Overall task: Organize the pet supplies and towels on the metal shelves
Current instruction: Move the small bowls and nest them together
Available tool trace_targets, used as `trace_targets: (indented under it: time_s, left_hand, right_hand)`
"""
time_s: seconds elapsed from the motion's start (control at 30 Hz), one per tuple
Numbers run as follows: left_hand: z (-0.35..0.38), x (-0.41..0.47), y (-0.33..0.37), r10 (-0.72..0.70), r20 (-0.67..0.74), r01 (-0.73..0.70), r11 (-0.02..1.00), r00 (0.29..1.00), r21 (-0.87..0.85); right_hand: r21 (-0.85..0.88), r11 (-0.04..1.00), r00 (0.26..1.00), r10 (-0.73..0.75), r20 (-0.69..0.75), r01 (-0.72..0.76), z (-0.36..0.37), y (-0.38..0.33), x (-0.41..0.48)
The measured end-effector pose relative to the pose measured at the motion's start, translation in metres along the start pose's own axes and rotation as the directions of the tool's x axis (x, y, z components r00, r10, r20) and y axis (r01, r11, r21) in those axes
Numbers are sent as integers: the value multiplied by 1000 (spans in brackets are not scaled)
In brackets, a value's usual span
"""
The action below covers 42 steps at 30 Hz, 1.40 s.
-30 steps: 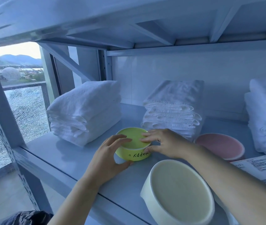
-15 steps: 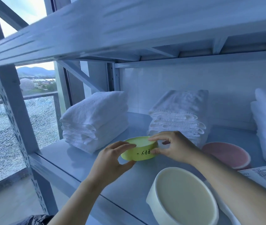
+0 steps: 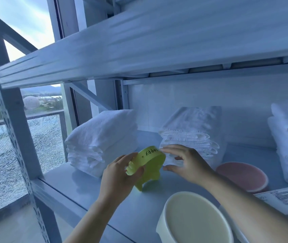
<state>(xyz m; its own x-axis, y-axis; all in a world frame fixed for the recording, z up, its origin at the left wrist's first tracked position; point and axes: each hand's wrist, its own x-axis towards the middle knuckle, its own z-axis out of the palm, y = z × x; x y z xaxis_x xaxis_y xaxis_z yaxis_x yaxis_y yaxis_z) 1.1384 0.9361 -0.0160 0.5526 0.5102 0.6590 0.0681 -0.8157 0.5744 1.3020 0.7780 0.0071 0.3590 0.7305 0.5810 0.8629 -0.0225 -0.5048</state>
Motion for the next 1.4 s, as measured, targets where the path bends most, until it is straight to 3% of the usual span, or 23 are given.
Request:
trace_targets:
  time_s: [0.2, 0.4, 0.57, 0.73, 0.9, 1.13, 1.4]
  left_hand:
    - [-2, 2, 5, -35, 44, 36, 999, 998, -30]
    - [-9, -1, -3, 185, 161, -197, 979, 969, 60]
    - [-8, 4, -15, 145, 161, -146, 989, 976, -4]
    - [-7, 18, -10, 160, 197, -173, 983, 967, 54]
    - [-6, 26, -7, 102, 179, -115, 991, 979, 64]
    - [-5, 29, -20, -105, 182, 90, 992, 978, 87]
    - [2, 22, -32, -223, 334, 287, 945, 916, -156]
  right_hand:
    - [-1, 1000, 1000, 6, -5, -6, 1, 3, 1]
    - [-48, 999, 997, 17, 76, -14, 7, 5, 0]
    - [-129, 992, 991, 21, 130, -4, 11, 7, 1]
    - [-244, 970, 983, 34, 181, 11, 8, 15, 0]
    - [-314, 949, 974, 54, 220, 18, 6, 13, -1]
    - [-326, 945, 959, 62, 276, 33, 10, 7, -4]
    - [-336, 941, 958, 62, 281, 38, 14, 7, -2]
